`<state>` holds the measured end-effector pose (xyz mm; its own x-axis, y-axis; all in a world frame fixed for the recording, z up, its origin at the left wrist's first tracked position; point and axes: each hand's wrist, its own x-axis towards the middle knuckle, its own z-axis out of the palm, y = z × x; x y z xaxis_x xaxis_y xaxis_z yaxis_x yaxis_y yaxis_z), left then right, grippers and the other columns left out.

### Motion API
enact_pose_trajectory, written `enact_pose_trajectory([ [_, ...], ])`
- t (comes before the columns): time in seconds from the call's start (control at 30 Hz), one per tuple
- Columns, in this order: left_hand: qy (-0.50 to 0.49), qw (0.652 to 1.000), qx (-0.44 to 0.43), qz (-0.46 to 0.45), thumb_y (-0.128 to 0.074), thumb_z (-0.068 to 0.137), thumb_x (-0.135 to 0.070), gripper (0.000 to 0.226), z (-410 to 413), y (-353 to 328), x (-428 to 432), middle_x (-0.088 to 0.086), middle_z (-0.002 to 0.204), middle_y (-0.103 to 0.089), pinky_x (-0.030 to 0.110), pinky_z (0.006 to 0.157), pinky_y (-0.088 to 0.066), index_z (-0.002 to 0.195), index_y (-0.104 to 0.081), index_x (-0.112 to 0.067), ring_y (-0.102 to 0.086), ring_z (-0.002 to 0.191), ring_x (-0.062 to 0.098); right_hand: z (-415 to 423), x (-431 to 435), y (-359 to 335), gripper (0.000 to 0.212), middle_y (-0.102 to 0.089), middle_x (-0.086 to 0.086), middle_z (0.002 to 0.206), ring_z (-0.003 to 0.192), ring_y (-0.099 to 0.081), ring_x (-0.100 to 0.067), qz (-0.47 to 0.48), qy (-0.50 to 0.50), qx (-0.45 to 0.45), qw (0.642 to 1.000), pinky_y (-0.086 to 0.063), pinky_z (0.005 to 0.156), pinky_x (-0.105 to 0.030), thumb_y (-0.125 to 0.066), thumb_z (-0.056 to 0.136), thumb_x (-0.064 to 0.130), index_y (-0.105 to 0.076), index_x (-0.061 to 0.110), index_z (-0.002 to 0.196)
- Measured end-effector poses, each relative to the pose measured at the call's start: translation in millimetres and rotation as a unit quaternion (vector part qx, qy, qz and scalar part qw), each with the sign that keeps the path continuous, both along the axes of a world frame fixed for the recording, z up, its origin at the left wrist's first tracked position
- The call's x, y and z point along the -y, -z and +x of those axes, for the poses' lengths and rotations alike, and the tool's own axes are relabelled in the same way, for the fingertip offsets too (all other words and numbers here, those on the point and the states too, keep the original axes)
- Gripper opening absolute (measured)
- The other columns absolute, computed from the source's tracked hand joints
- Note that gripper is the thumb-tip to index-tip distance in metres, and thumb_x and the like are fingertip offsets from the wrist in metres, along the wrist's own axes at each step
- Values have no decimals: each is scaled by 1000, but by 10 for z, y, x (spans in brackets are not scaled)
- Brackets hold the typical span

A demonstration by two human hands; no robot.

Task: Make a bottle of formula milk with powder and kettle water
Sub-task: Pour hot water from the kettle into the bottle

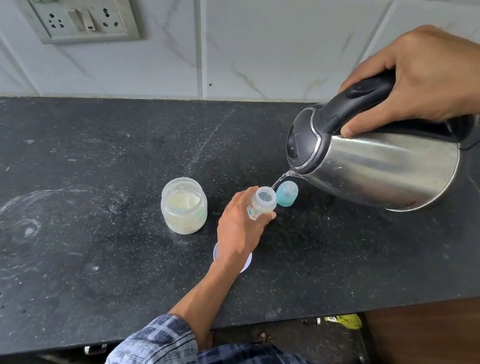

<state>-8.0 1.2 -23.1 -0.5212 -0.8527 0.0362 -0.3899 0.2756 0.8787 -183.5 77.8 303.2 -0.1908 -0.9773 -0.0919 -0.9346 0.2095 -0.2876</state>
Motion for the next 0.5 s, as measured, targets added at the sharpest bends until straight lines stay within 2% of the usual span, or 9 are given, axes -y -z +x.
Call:
enact_pose_trajectory([
  [0.5, 0, 1000, 6, -6, -81, 81, -38, 50, -1, -8, 1, -16, 125, -63, 34, 91, -52, 126, -61, -36, -62, 108, 10, 1, 4, -32, 37, -67, 42, 83, 85, -57, 25, -1, -2, -14, 1000, -44, 68, -18, -84, 56, 68, -66, 70, 88],
])
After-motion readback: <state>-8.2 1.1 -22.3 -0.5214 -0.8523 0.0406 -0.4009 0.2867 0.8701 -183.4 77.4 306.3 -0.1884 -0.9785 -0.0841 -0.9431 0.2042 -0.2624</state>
